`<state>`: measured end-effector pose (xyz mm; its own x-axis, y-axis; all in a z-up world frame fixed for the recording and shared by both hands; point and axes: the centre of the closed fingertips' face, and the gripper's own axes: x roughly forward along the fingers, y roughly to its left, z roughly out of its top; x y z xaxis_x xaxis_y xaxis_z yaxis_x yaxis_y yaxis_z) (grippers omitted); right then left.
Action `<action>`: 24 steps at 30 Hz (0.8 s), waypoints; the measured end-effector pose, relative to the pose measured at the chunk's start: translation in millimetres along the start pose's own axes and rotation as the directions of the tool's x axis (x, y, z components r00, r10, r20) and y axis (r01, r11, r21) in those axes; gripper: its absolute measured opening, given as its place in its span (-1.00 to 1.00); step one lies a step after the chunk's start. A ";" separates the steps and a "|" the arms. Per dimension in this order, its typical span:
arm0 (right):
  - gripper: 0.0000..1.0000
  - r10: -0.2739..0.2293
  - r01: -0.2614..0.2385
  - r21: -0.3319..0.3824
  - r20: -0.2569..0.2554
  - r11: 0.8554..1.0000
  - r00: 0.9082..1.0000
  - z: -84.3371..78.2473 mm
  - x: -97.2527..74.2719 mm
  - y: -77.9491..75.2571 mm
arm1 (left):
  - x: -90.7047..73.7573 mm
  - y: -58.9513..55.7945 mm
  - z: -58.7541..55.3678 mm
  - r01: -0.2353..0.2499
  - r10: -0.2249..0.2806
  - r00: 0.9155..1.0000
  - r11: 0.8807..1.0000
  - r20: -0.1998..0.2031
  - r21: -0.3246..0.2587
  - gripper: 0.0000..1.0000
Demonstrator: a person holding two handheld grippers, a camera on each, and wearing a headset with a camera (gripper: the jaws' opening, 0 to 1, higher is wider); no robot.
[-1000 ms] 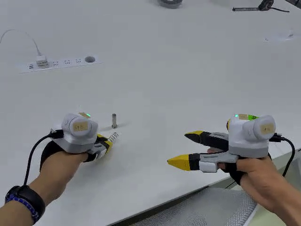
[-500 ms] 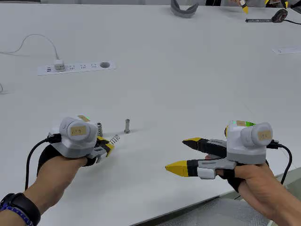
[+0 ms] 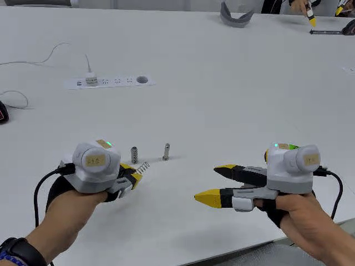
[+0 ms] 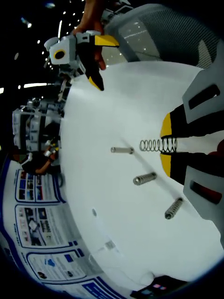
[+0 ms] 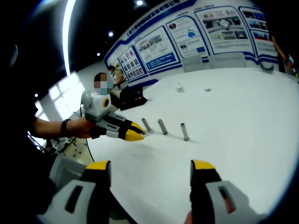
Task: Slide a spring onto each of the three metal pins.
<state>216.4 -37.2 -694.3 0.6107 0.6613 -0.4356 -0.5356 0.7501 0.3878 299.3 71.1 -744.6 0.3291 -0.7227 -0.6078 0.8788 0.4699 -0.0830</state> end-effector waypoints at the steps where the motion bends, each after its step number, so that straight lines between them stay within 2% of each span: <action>1: 0.40 0.006 -0.006 0.000 -0.001 1.000 1.000 0.4 2.0 1.7 | -2.9 0.3 1.2 -0.001 0.002 1.000 1.000 0.007 -0.006 -0.79; 7: 0.37 0.030 -0.030 0.004 -0.012 1.000 0.999 2.1 10.3 4.8 | -14.6 2.4 0.2 -0.018 0.018 1.000 1.000 0.017 -0.005 -0.79; 9: 0.37 0.039 -0.039 0.010 -0.013 0.999 0.999 3.1 13.5 5.7 | -17.8 4.0 -3.5 -0.027 0.026 1.000 1.000 0.014 0.005 -0.79; 14: 0.35 0.064 -0.064 0.007 -0.027 0.998 0.998 2.9 22.0 9.4 | -28.4 6.1 -12.1 -0.038 0.038 0.999 0.999 0.013 -0.013 -0.79; 24: 0.32 0.122 -0.122 -0.004 -0.054 0.993 0.991 5.1 45.7 20.0 | -51.6 8.1 -23.3 -0.065 0.065 0.998 0.998 0.015 -0.026 -0.79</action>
<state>236.6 8.0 -702.3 0.5087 0.7468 -0.4283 -0.6084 0.6638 0.4349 281.4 124.0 -732.3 0.3910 -0.6978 -0.6001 0.8461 0.5291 -0.0640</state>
